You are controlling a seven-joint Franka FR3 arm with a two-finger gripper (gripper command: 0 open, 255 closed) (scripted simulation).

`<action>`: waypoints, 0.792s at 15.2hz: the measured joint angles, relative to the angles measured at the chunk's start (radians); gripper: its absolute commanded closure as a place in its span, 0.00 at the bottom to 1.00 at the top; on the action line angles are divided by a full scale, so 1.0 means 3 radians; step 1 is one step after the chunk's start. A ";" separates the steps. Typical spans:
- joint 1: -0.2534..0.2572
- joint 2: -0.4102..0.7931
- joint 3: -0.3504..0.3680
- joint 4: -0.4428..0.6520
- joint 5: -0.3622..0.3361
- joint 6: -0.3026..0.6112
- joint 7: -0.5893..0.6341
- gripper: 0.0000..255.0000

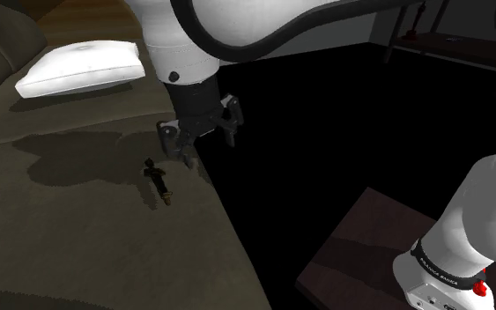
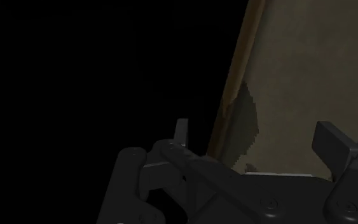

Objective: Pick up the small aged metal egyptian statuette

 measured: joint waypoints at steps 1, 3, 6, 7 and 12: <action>0.0043 0.0138 0.0031 0.0153 -0.0089 -0.0048 0.0106 0.00; 0.0205 0.0544 0.0090 0.0583 -0.0345 -0.0174 0.0371 0.00; 0.0524 0.1084 0.0091 0.1261 -0.0681 -0.0428 0.0663 0.00; 0.0649 0.1269 0.0071 0.1521 -0.0789 -0.0532 0.0732 0.00; 0.0805 0.1519 0.0025 0.1733 -0.0928 -0.0534 0.0847 0.00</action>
